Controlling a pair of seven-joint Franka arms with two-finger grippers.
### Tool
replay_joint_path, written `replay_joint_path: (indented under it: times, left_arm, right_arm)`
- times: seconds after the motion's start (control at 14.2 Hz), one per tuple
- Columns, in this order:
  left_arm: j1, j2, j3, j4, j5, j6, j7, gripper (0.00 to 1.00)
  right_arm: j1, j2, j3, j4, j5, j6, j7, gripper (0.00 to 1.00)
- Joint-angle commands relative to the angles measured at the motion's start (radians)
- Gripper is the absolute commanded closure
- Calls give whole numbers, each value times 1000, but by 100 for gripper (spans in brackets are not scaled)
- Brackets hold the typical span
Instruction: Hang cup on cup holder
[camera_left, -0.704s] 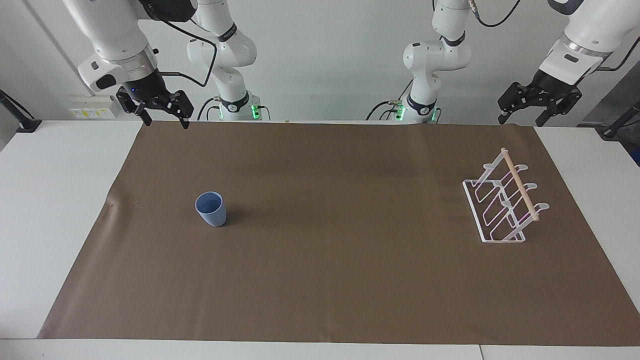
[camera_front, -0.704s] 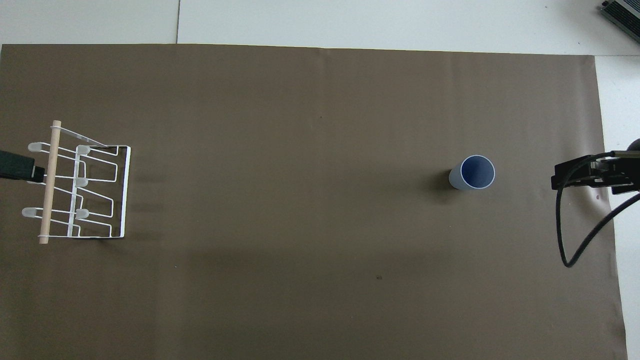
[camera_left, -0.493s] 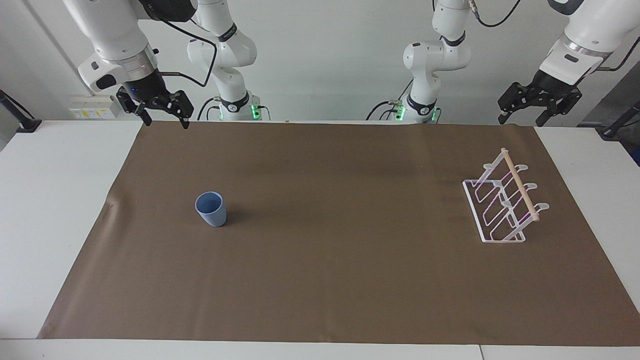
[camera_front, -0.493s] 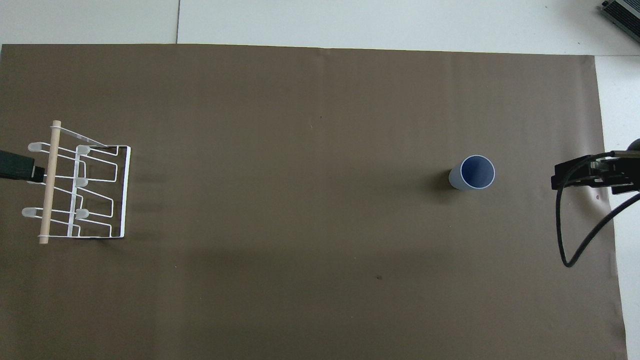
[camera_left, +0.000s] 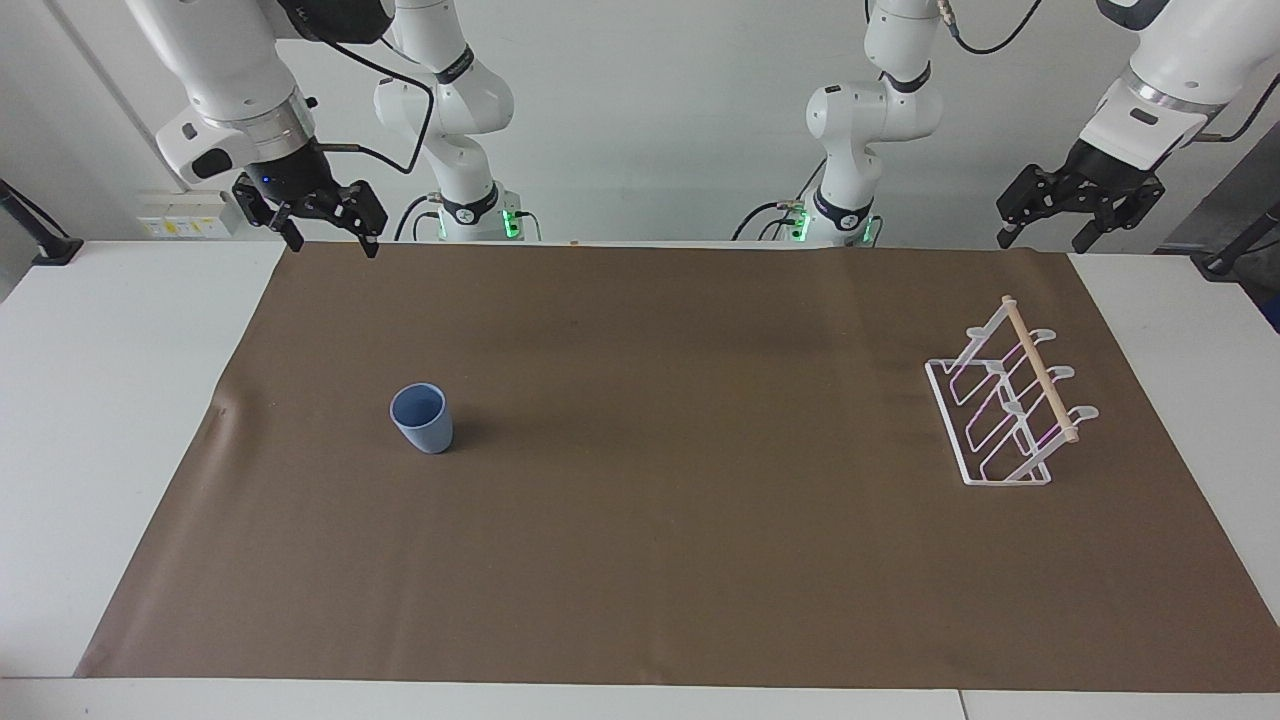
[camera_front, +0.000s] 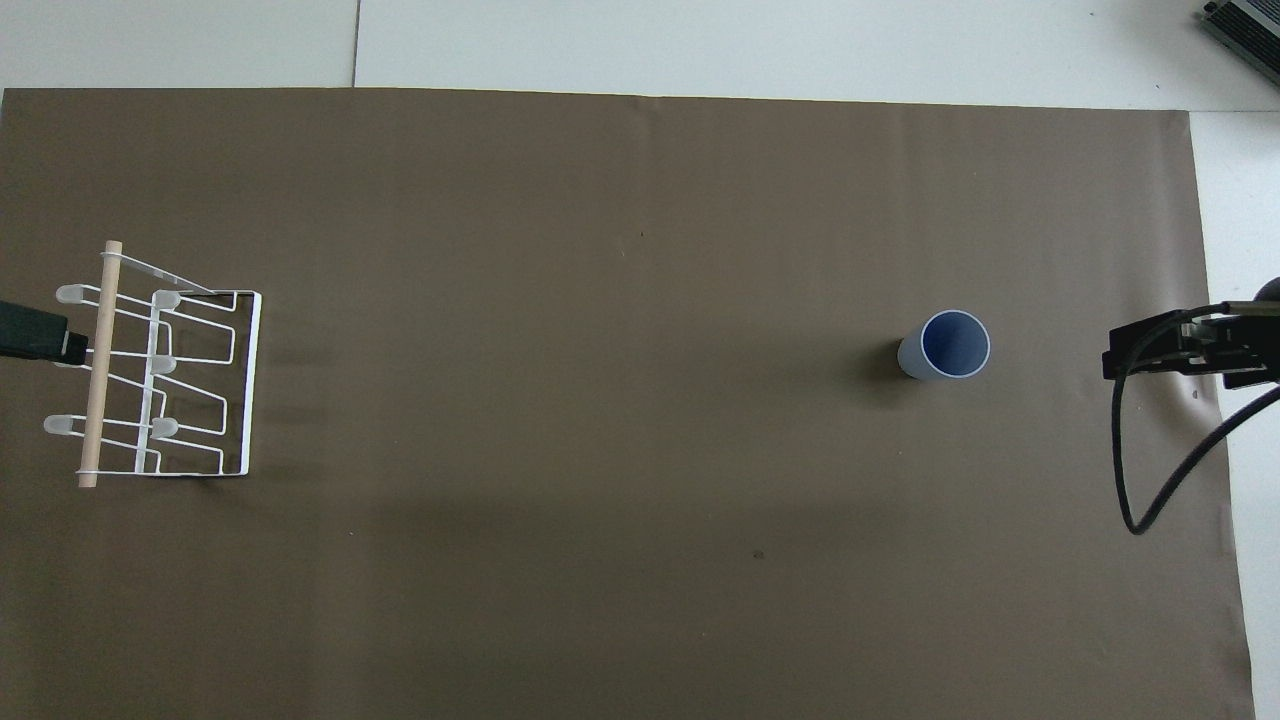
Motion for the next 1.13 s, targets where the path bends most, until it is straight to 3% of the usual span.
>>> replay_joint_path:
  times: [0.0,0.35,0.7,1.06]
  left_arm:
    - [3,-20,-1,-22,20,2,9,0]
    - [3,-20,-1,-22,20,2,9,0]
    - [3,-20,-1,-22,20,2,9,0]
    - [3,-20,-1,-22,20,2,10,0]
  right_arm:
    - [-13,-24,5,-27,17,1,12,0]
    - [-13,-30,5,-49,17,21,8,0]
    - [-13,-84,6,-217,18,226,-15,0]
    - [-31,-50,5,-309,29,410,-99,0]
